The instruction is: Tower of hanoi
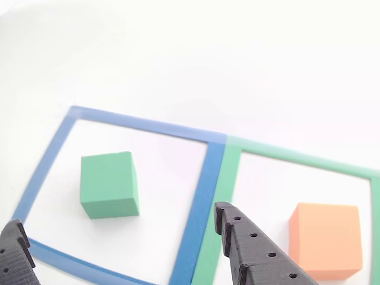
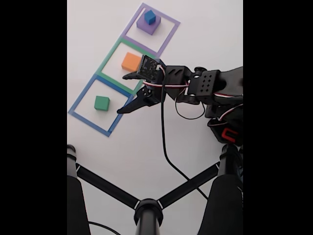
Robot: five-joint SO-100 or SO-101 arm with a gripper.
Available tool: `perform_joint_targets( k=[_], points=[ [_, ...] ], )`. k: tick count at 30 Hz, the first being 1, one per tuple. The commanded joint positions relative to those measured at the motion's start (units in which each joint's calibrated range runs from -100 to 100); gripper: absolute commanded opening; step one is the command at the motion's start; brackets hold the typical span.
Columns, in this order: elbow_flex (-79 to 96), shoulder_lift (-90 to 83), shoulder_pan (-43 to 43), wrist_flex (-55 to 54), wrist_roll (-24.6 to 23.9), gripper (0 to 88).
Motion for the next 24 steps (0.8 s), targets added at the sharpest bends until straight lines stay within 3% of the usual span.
perform_joint_targets(
  k=[1, 10, 24],
  points=[
    [-2.8, 11.48, -1.49, -12.73, 0.39, 37.3],
    [-12.43, 34.31, -3.24, -28.51, 0.39, 37.1],
    [-23.33, 48.5, -6.44, -32.88, 0.39, 37.0]
  ],
)
